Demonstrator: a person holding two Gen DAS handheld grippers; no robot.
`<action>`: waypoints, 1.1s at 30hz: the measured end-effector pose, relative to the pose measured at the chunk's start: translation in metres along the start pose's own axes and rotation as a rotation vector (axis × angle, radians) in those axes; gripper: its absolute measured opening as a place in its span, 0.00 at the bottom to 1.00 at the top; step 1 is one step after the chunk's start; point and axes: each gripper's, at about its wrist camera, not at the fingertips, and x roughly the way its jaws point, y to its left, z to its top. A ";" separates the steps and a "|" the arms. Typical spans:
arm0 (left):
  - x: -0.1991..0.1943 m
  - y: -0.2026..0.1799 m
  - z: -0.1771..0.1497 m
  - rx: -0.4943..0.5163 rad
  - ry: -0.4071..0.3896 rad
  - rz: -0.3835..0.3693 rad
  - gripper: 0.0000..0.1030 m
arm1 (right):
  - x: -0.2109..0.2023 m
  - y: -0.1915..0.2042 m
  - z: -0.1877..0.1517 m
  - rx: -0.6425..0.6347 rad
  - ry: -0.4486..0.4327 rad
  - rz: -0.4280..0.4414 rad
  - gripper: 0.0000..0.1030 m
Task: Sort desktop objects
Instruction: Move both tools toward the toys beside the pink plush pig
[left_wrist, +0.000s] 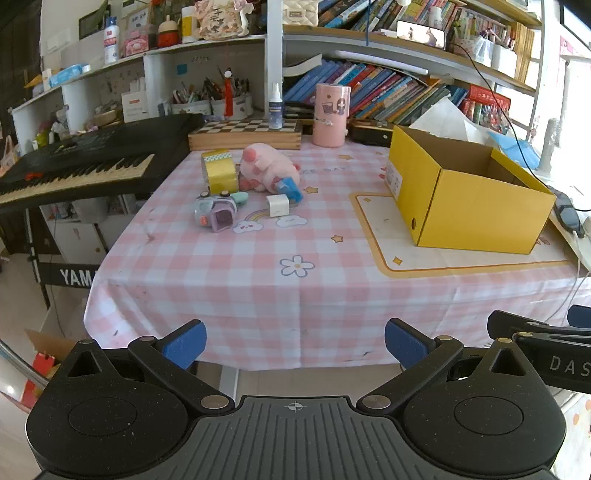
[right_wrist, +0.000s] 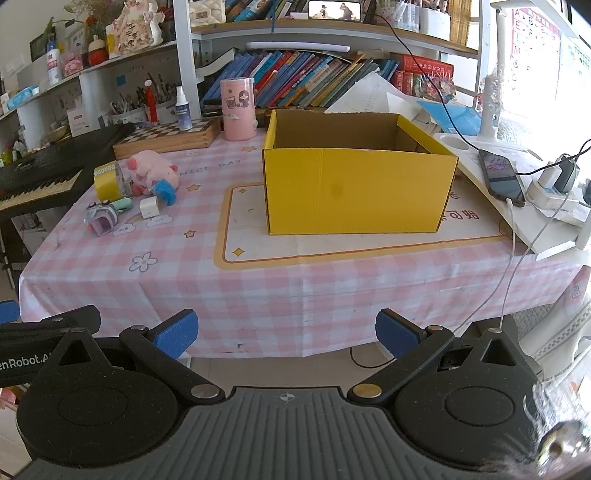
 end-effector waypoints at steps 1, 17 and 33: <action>0.000 0.000 0.000 0.001 0.000 0.000 1.00 | 0.000 0.000 0.000 -0.001 0.000 0.001 1.00; 0.002 0.004 0.000 0.004 0.000 0.003 1.00 | -0.001 0.005 0.002 -0.012 -0.008 0.008 0.99; 0.001 0.007 0.001 0.005 -0.002 0.007 1.00 | -0.002 0.014 0.003 -0.021 -0.011 0.009 0.98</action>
